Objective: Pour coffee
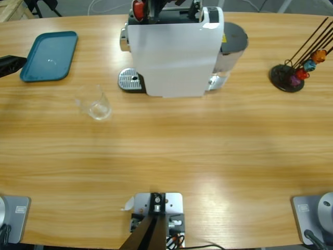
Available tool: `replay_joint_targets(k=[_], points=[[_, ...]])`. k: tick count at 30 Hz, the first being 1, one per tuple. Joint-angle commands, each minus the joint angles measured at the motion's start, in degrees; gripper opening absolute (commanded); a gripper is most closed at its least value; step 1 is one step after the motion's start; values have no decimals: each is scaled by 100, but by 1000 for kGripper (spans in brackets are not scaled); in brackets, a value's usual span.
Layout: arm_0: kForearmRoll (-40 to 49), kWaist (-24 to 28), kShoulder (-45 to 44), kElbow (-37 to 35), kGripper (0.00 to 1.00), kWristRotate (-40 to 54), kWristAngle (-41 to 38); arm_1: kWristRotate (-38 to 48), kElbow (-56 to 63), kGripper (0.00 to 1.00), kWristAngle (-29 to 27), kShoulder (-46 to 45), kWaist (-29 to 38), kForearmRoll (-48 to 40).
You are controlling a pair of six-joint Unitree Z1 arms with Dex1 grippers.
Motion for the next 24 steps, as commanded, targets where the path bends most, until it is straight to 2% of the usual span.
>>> replay_joint_targets(k=[1,9,11,17,18,19,24], points=[[-81,-40,110,244,996,65,-27,-83,182,126,-27,311,-54,37],[-81,-40,101,244,996,65,-27,-34,200,132,-39,372,-54,46],[-81,-40,101,244,996,65,-27,-15,200,249,-45,388,-54,67],[-81,-40,101,244,996,56,-27,43,171,255,-36,444,-54,132],[-81,-40,101,244,996,56,-27,56,164,272,-31,451,-54,149],[-81,-40,100,244,996,54,-27,66,161,353,-27,453,-54,162],[-81,-40,101,244,996,47,-35,92,124,365,-104,374,-54,181]])
